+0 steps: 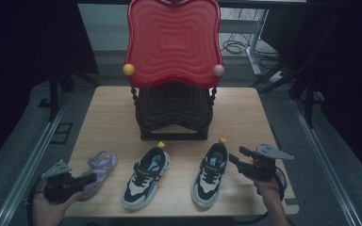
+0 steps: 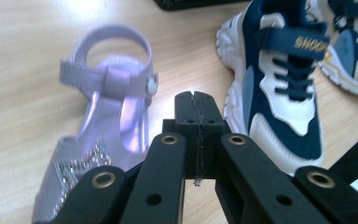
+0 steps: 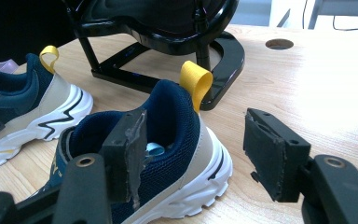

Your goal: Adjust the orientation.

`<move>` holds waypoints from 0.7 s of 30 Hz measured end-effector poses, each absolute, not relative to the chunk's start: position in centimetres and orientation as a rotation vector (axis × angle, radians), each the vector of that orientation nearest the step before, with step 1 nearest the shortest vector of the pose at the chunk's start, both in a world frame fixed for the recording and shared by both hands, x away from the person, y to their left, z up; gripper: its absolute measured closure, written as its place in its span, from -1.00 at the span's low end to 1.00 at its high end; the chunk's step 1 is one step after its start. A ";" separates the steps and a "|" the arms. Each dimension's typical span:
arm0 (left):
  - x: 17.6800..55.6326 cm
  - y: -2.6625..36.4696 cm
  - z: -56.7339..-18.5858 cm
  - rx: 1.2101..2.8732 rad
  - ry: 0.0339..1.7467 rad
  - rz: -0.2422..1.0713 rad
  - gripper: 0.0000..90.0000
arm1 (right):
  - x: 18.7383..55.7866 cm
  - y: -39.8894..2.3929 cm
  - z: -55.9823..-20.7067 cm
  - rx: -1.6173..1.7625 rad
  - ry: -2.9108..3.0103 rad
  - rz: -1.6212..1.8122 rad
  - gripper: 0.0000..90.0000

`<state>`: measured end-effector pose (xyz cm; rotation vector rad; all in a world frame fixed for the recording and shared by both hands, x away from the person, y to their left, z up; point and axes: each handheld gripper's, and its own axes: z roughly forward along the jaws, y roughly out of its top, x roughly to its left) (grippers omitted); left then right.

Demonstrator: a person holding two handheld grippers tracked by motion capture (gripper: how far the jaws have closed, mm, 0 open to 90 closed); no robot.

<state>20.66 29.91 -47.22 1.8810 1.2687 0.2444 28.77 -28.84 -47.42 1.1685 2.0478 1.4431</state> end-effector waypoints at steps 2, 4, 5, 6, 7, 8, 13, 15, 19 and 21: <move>20.6 29.9 -47.6 1.887 1.278 0.236 1.00 | 28.8 -28.8 -47.4 1.168 2.049 1.442 -0.11; 20.5 29.7 -48.2 1.903 1.285 0.220 1.00 | 28.8 -28.8 -47.5 1.169 2.052 1.441 -0.12; 20.5 29.6 -48.3 1.909 1.286 0.218 1.00 | 28.8 -28.8 -47.6 1.170 2.053 1.440 -0.12; 20.5 29.6 -48.3 1.909 1.286 0.218 1.00 | 28.8 -28.8 -47.6 1.170 2.053 1.440 -0.12; 20.5 29.5 -48.5 1.913 1.287 0.214 1.00 | 28.9 -28.7 -47.7 1.169 2.056 1.434 -0.12; 20.5 29.4 -48.6 1.915 1.288 0.211 1.00 | 28.9 -28.7 -47.7 1.170 2.056 1.435 -0.12; 20.4 29.1 -49.4 1.935 1.297 0.187 1.00 | 28.9 -28.6 -47.8 1.169 2.061 1.434 -0.12; 20.3 29.0 -49.8 1.955 1.301 0.169 1.00 | 28.9 -28.6 -47.8 1.170 2.062 1.430 -0.12; 19.9 29.2 -50.6 1.973 1.324 0.154 1.00 | 28.8 -28.5 -47.8 1.166 2.064 1.431 -0.12; 19.8 29.3 -50.7 1.974 1.332 0.157 1.00 | 28.9 -28.5 -47.8 1.169 2.064 1.430 -0.12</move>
